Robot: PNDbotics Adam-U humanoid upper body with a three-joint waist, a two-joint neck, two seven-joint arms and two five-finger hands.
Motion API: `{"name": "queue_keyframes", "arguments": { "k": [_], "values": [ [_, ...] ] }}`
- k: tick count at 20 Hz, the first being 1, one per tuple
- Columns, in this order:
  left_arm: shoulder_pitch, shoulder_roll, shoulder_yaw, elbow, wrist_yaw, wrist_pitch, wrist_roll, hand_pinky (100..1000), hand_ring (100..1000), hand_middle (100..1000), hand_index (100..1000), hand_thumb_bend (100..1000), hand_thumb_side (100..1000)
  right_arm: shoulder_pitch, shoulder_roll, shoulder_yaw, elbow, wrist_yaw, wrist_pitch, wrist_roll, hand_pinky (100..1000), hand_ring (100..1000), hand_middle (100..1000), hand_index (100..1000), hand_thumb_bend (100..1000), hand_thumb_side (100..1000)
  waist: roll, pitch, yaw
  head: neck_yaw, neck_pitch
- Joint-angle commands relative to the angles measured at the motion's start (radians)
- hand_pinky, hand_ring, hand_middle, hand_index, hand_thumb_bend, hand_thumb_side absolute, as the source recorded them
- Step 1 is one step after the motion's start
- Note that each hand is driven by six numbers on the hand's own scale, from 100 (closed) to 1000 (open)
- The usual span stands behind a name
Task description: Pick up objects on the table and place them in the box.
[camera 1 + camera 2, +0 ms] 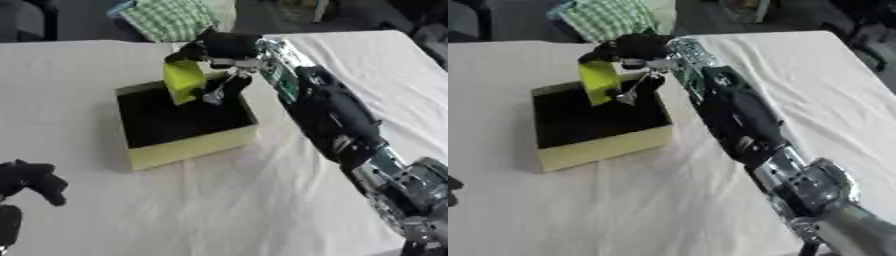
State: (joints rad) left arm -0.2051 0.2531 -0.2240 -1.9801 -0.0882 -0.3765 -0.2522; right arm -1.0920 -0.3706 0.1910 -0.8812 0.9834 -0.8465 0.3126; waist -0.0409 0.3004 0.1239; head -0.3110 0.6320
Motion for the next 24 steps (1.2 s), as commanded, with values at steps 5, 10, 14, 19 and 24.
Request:
{"name": "queue_keyframes", "arguments": {
  "k": [5, 10, 14, 19, 24],
  "values": [
    [-0.014, 0.002, -0.002, -0.020, 0.003, -0.003, -0.001, 608, 470, 529, 781, 100, 786, 0.022, 0.011, 0.022, 0.035, 0.055, -0.060, 0.066, 750, 762, 549, 1000, 100, 590, 0.005, -0.010, -0.001, -0.004, 0.003],
    [-0.014, 0.003, -0.002, -0.020, 0.003, -0.003, -0.002, 608, 468, 530, 781, 100, 786, 0.028, 0.007, 0.032, 0.015, 0.081, -0.060, 0.043, 764, 792, 727, 1000, 100, 944, 0.004, -0.010, -0.003, -0.003, 0.005],
    [-0.014, 0.003, 0.000, -0.020, 0.002, -0.003, -0.001, 608, 470, 530, 781, 100, 786, 0.034, -0.001, 0.044, -0.009, 0.098, -0.060, 0.002, 789, 829, 882, 1000, 100, 1000, 0.004, -0.010, -0.006, 0.001, 0.005],
    [-0.013, 0.003, 0.001, -0.020, -0.001, -0.002, 0.002, 608, 471, 530, 781, 100, 787, 0.043, -0.015, 0.056, -0.035, 0.093, -0.060, -0.036, 814, 866, 959, 1000, 100, 1000, 0.003, -0.009, -0.009, 0.005, 0.004],
    [-0.011, 0.003, 0.004, -0.020, -0.005, -0.002, 0.005, 608, 471, 530, 780, 100, 787, 0.053, -0.029, 0.063, -0.059, 0.061, -0.060, -0.039, 821, 877, 980, 1000, 100, 1000, 0.004, -0.007, -0.013, 0.011, 0.003]
  ]
}}
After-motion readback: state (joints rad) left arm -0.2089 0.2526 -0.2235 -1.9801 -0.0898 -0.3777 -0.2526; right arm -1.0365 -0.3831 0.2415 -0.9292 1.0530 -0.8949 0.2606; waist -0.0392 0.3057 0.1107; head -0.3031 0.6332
